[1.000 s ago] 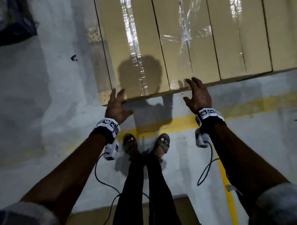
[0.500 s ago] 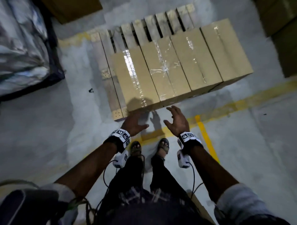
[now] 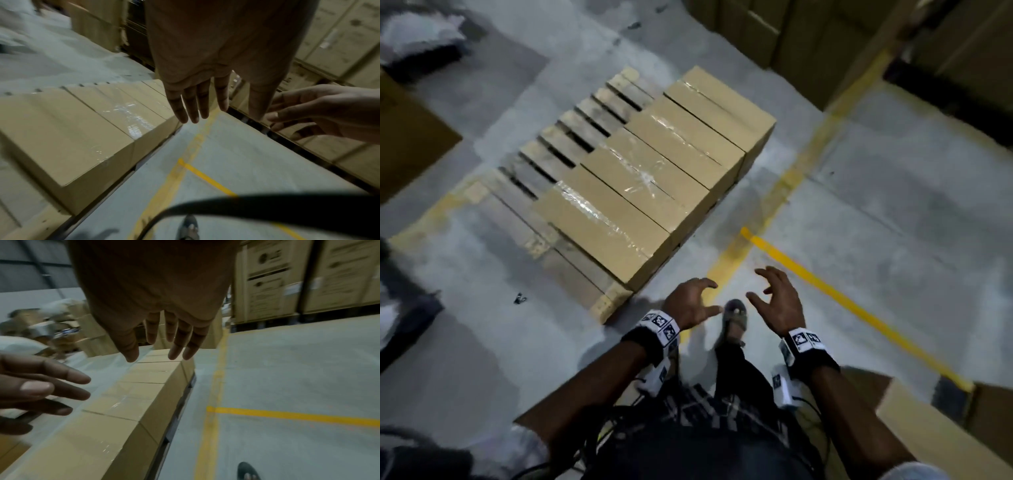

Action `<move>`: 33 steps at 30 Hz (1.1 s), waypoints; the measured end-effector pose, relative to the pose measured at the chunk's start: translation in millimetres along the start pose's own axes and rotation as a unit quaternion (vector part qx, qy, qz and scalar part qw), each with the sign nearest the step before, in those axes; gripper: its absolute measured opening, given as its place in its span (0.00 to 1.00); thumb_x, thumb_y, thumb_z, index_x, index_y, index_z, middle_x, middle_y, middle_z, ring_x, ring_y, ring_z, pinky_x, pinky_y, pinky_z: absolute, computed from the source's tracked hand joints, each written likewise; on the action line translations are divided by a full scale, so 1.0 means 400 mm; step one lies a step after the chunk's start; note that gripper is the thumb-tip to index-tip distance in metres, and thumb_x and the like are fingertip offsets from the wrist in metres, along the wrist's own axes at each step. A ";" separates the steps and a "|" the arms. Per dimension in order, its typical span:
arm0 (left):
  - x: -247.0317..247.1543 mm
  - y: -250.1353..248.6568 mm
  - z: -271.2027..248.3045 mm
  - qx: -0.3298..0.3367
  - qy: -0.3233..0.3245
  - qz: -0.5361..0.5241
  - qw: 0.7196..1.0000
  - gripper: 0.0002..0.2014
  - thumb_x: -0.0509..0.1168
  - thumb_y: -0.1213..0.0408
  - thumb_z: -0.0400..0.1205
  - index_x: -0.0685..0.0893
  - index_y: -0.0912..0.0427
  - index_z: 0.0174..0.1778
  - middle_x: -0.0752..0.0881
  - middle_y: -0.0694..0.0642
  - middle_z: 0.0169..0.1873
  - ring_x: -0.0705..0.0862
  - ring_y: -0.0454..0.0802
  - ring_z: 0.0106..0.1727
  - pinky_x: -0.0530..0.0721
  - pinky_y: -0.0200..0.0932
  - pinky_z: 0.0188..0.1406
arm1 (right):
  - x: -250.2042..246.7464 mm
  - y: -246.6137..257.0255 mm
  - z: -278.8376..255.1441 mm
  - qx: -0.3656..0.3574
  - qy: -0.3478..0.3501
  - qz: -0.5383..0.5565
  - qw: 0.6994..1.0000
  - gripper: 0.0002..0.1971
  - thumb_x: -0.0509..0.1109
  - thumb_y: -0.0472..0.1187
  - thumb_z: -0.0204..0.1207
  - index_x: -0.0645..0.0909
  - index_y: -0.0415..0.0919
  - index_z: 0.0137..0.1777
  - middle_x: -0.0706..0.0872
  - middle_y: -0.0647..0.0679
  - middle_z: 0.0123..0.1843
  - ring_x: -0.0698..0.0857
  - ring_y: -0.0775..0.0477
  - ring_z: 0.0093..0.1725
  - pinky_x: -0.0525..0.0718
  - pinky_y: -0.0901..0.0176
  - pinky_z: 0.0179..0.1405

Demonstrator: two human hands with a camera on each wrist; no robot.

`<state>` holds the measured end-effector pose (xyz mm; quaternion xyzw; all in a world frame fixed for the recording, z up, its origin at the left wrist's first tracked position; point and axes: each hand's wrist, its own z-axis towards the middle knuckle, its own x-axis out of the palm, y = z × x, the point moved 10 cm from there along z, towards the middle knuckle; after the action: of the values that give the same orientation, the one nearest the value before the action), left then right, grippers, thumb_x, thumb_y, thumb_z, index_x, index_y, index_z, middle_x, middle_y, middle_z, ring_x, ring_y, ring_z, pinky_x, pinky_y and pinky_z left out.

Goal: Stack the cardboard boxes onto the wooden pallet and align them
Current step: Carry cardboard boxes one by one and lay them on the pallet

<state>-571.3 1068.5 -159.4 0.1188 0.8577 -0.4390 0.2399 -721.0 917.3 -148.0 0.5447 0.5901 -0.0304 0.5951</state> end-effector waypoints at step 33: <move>1.311 -0.442 -0.967 0.425 0.487 0.378 0.663 0.27 0.77 0.52 0.82 0.81 0.50 0.77 0.86 0.55 0.71 0.85 0.54 0.68 0.82 0.46 0.60 | 0.428 -0.525 -2.049 0.573 -0.487 0.279 0.598 0.27 0.78 0.47 0.79 0.78 0.50 0.78 0.70 0.47 0.84 0.87 0.41 0.61 0.84 0.53 0.57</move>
<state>-1212.7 1274.6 -113.7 0.7188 0.4540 -0.5067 -0.1433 -1360.5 1497.1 -164.9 0.8163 -0.1065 -0.4551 0.3394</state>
